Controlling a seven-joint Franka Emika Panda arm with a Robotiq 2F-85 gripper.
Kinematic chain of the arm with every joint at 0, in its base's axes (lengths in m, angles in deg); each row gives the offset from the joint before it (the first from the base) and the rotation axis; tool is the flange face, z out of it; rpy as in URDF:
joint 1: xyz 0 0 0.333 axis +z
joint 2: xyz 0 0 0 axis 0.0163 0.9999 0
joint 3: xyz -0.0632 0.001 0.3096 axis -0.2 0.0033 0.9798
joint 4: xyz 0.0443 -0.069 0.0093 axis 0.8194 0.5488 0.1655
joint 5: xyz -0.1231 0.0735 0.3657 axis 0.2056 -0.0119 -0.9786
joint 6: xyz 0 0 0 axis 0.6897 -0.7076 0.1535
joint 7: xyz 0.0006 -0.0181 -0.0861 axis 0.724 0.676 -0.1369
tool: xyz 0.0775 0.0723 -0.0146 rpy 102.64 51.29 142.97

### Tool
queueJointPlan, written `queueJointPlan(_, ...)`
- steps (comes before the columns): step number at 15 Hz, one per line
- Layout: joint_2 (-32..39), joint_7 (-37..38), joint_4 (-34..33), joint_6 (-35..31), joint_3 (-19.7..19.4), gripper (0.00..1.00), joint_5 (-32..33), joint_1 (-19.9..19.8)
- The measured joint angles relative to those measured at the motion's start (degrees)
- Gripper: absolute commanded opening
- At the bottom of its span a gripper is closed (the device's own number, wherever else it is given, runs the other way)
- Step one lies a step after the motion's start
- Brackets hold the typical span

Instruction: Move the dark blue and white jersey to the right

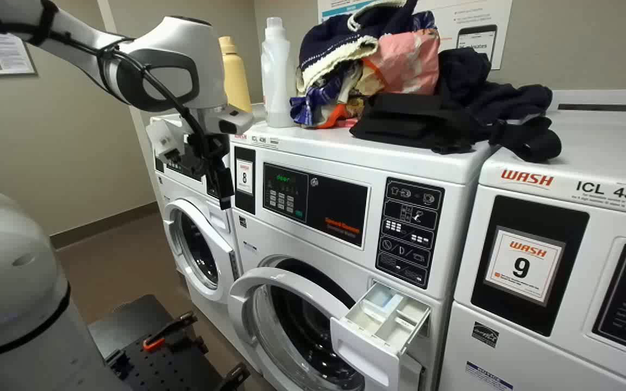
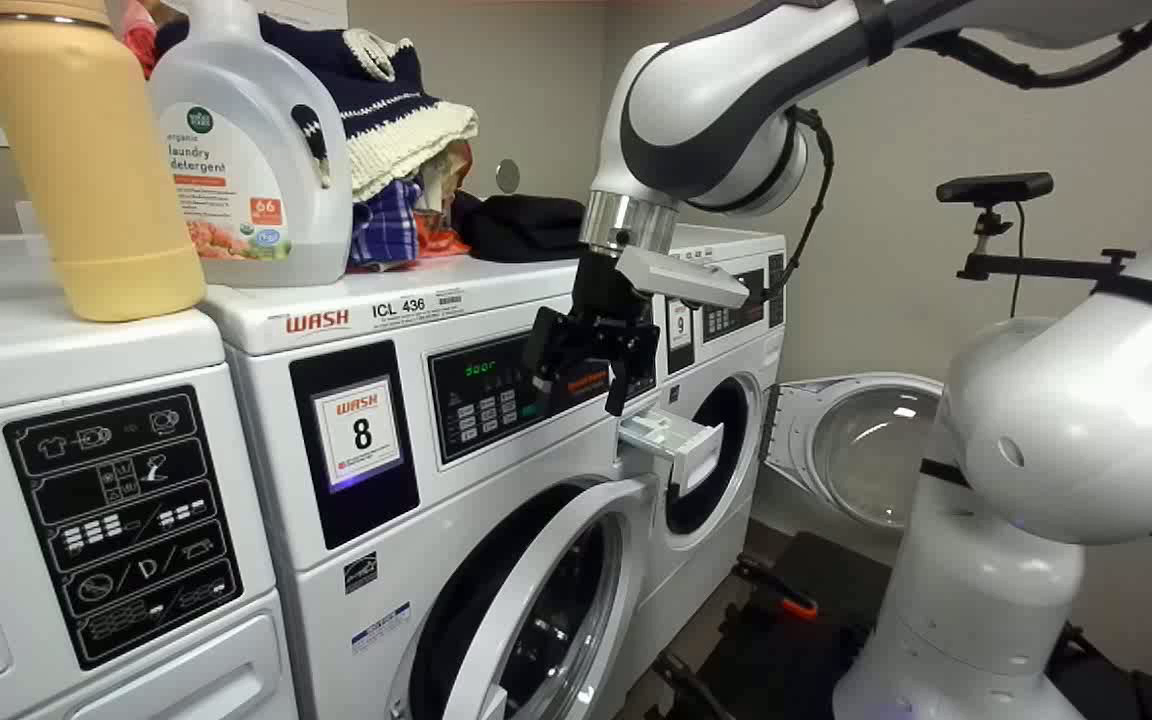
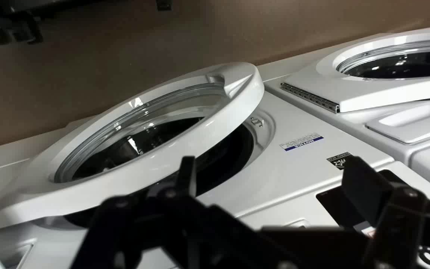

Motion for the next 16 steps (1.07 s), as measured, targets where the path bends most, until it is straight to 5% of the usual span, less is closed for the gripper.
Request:
queueJointPlan(9,0.4,0.0,-1.1,-0.9,0.0,1.0,0.0,-0.2)
queueJointPlan(16,3.9,6.3,-13.1,-13.9,1.2,1.0,0.7,-2.9)
